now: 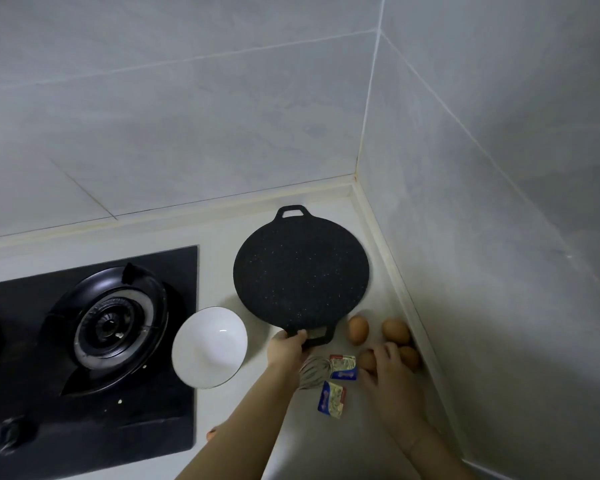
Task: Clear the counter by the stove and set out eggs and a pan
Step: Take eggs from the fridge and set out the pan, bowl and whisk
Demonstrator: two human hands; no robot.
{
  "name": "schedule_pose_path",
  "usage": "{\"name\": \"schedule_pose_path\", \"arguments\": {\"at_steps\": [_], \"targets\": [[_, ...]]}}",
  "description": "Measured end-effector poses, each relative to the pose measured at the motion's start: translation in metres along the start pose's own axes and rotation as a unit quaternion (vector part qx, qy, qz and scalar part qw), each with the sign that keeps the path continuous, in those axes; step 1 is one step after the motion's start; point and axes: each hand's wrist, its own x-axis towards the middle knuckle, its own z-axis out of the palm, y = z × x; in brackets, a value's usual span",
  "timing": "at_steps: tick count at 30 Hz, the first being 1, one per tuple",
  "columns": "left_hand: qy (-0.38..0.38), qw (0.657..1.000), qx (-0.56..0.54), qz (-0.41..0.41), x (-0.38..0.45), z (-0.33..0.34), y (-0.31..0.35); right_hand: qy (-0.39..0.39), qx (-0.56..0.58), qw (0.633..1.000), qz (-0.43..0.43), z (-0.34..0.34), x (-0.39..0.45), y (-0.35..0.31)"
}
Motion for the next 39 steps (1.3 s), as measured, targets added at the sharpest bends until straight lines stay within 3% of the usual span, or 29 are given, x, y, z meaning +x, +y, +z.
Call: {"name": "schedule_pose_path", "arguments": {"at_steps": [3,10,14,20,27,33,39], "targets": [[-0.007,0.998,-0.06,0.026,-0.018,-0.004,0.009,0.023,0.038,0.999,-0.001,-0.002,-0.001,-0.003],[-0.057,0.989,-0.092,0.104,-0.055,-0.014,0.036,0.055,0.099,0.994,0.003,-0.006,-0.004,-0.007],[-0.081,0.988,-0.086,0.102,-0.06,-0.033,0.056,0.066,0.083,0.994,0.016,-0.007,-0.011,-0.013],[-0.133,0.985,0.021,0.11,-0.061,-0.08,0.096,0.071,0.069,0.995,0.032,-0.007,-0.017,-0.024],[-0.073,0.989,0.071,0.106,-0.017,-0.108,0.154,0.077,0.052,0.995,0.018,-0.008,-0.008,-0.039],[-0.111,0.958,0.206,0.167,0.03,-0.124,0.181,0.085,0.047,0.995,-0.007,-0.008,0.011,-0.05],[-0.154,0.946,0.251,0.139,0.071,-0.127,0.182,0.07,0.077,0.993,-0.053,-0.014,0.042,-0.068]]}}
